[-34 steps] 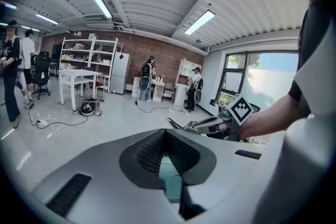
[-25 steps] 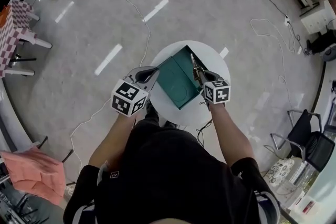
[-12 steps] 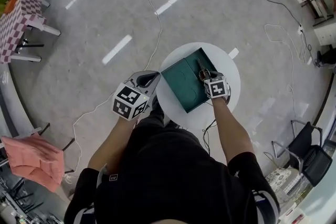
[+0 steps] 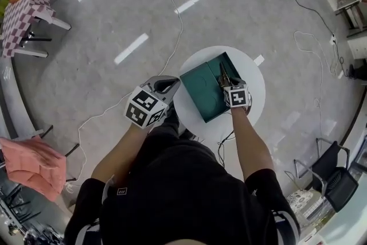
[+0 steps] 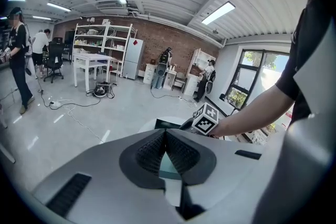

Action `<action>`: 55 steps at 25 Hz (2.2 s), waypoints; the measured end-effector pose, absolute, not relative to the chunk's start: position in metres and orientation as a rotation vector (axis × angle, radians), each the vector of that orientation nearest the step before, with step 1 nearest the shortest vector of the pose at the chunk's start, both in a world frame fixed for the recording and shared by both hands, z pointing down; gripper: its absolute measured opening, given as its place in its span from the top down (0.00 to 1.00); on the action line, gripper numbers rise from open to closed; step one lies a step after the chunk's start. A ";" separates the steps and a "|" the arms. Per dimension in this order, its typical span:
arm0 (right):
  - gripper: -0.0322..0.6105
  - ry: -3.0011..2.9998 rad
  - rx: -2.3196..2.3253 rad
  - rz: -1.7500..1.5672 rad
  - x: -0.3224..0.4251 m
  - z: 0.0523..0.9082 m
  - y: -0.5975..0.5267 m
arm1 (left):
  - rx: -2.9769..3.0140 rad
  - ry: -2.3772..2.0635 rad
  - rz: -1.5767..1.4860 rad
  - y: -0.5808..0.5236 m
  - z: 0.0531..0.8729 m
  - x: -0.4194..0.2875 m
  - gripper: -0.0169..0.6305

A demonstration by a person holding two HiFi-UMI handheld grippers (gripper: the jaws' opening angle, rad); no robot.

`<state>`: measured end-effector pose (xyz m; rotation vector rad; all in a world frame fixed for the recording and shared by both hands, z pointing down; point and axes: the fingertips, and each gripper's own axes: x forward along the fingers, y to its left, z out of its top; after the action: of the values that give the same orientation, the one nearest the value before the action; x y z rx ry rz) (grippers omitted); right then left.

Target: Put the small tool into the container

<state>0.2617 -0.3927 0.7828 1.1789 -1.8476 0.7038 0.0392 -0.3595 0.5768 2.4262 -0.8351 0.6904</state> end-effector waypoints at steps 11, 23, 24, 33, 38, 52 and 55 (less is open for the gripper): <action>0.77 -1.940 1.307 0.772 0.267 0.746 -0.375 | 2.482 -0.789 0.658 -0.344 0.565 0.044 0.96; 0.84 -2.236 1.575 0.711 0.295 0.612 -0.303 | 2.575 -0.737 0.598 -0.315 0.538 0.081 0.96; 0.86 -2.266 1.601 0.710 0.296 0.602 -0.295 | 2.582 -0.729 0.597 -0.310 0.536 0.085 0.96; 0.93 -2.440 1.798 0.628 0.320 0.521 -0.240 | 2.662 -0.673 0.612 -0.283 0.511 0.119 0.96; 0.93 -2.474 1.995 0.568 0.351 0.477 -0.218 | 2.731 -0.688 0.562 -0.293 0.483 0.129 0.96; 0.94 -2.560 2.046 0.120 0.337 0.350 -0.239 | 2.883 -0.741 0.446 -0.358 0.414 0.122 0.96; 0.94 -2.547 2.078 0.044 0.332 0.337 -0.245 | 2.890 -0.758 0.424 -0.367 0.407 0.119 0.96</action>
<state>0.3316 -0.2453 0.3371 2.0781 -2.5467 0.0442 0.1194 -0.3670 0.4068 2.8904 -0.7582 0.4238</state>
